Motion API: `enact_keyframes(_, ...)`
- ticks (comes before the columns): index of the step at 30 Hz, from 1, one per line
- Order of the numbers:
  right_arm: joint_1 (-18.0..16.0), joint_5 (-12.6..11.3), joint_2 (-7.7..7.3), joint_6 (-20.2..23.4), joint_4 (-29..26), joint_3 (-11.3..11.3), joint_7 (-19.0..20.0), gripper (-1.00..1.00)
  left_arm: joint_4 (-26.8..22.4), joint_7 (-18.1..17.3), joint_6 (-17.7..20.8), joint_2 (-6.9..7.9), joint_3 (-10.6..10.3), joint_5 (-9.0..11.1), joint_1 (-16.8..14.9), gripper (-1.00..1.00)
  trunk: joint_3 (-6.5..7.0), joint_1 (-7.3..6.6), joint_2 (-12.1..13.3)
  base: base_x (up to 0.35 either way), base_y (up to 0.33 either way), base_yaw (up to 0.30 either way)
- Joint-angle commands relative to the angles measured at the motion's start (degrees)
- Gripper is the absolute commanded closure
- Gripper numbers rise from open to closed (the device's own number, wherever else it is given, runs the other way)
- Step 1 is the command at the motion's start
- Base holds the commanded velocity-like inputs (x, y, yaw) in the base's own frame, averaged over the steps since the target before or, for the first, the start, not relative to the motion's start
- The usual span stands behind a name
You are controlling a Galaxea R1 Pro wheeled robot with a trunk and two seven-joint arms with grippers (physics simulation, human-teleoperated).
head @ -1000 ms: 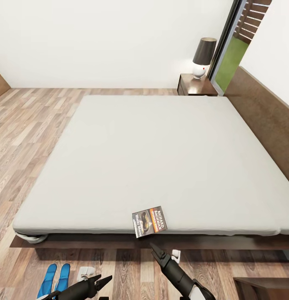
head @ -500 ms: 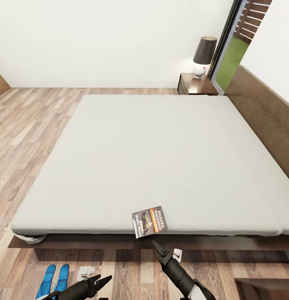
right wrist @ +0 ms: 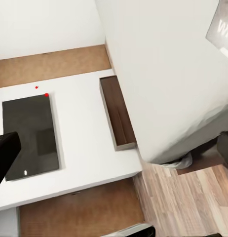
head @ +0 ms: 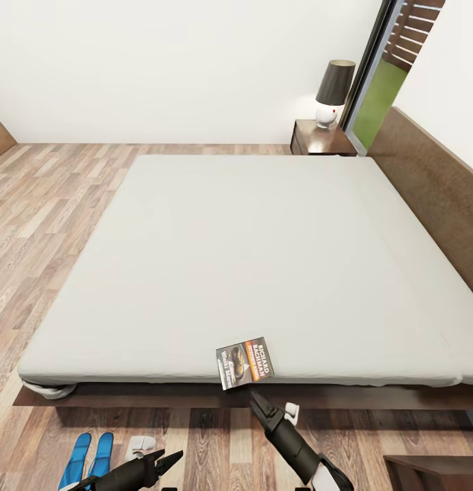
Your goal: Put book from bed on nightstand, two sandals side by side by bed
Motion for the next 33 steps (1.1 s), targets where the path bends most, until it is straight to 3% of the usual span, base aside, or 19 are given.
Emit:
enact_keyframes(1, 0.0, -0.1, 0.04, 0.6, -0.1, -0.3, 0.9, -1.00, 0.1, -0.2, 0.0, 0.02, -0.1, 0.3, 0.0, -1.00, -0.04, 0.01, 0.0, 0.000, 0.000, 0.000)
enact_keyframes(33, 0.0, -0.1, 0.00, 3.4, -0.2, -0.3, 5.1, -1.00, 0.1, -0.2, 0.0, 0.02, -0.1, 0.3, 0.0, -1.00, -0.04, 0.01, 0.0, 0.000, 0.000, 0.000)
